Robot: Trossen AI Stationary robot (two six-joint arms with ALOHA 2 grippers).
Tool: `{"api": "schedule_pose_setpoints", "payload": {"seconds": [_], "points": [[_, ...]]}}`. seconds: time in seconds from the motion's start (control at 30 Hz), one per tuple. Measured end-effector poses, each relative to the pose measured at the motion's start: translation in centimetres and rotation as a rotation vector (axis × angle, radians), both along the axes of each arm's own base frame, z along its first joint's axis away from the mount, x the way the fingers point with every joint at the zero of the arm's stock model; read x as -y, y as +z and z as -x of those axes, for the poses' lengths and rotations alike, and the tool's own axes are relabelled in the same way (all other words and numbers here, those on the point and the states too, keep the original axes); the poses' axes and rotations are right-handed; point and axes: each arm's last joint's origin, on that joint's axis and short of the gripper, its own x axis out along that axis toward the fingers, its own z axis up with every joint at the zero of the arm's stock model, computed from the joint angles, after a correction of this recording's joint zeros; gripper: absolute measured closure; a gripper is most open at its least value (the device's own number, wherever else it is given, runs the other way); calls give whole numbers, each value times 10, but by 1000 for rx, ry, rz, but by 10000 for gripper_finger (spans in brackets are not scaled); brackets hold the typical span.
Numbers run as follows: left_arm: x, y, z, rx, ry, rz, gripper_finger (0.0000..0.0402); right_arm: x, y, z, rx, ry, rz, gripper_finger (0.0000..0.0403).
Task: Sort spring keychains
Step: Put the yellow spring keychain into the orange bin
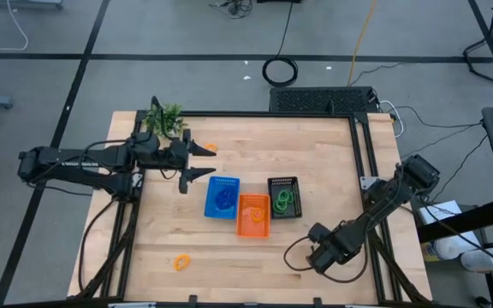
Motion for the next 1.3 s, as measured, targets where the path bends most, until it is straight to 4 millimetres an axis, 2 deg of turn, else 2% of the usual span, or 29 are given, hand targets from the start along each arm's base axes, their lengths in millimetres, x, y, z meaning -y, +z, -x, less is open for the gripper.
{"api": "schedule_pose_setpoints", "payload": {"seconds": [0.37,0.63,0.8,1.17,1.3], "points": [[0,0,0,1,0,1,169,3,-30,6,68,-75,-93,221],[0,1,0,7,0,2,169,14,-46,18,15,-108,-46,241],[0,1,0,8,0,2,169,17,-50,21,1,-86,-27,275],[0,1,0,8,0,2,169,23,-56,28,-27,-73,-1,384],[0,1,0,8,0,2,169,24,-57,29,-28,-57,-1,394]]}}
